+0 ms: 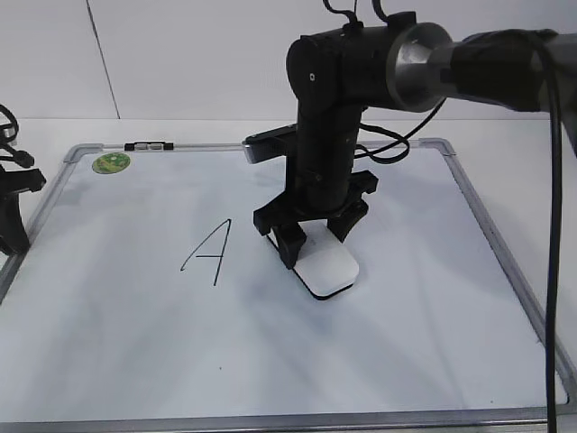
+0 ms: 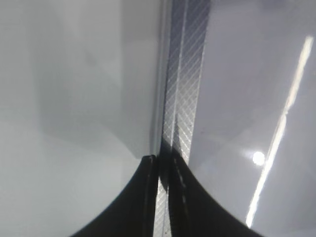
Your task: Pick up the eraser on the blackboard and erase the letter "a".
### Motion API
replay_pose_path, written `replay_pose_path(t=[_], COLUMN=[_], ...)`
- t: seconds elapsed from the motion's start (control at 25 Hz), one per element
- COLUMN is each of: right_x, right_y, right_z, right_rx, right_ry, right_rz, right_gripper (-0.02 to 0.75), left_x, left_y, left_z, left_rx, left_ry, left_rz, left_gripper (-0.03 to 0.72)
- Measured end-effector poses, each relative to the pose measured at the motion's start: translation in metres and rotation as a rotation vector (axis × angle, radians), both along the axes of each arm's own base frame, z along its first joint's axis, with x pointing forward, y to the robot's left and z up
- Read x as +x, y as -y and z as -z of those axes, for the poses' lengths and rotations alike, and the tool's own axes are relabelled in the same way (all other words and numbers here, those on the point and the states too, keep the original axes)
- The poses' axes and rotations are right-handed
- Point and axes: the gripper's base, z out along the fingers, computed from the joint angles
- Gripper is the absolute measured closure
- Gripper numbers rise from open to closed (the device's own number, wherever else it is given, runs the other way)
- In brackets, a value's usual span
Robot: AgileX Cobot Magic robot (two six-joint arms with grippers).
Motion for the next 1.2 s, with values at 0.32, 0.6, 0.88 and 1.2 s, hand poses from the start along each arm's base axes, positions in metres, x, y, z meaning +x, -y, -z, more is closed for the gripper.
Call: replay_pose_path(t=[0.32, 0.6, 0.88, 1.2], right_x=[0.010, 0.011, 0.020, 0.028], right_y=[0.016, 0.018, 0.034, 0.057], right_z=[-0.001, -0.002, -0.002, -0.010], right_rx=[-0.007, -0.023, -0.036, -0.040], right_ry=[0.006, 0.018, 0.025, 0.042], right_rz=[0.040, 0.038, 0.076, 0.128], right_gripper=[0.183, 0.183, 0.183, 0.183], left_x=[0.000, 0.000, -0.001, -0.001], left_y=[0.000, 0.000, 0.000, -0.001], left_z=[0.001, 0.001, 0.001, 0.001], left_rx=[-0.004, -0.001, 0.004, 0.005], left_ry=[-0.002, -0.007, -0.008, -0.009], left_rz=[-0.002, 0.001, 0.004, 0.005], left_gripper=[0.674, 0.674, 0.674, 0.674])
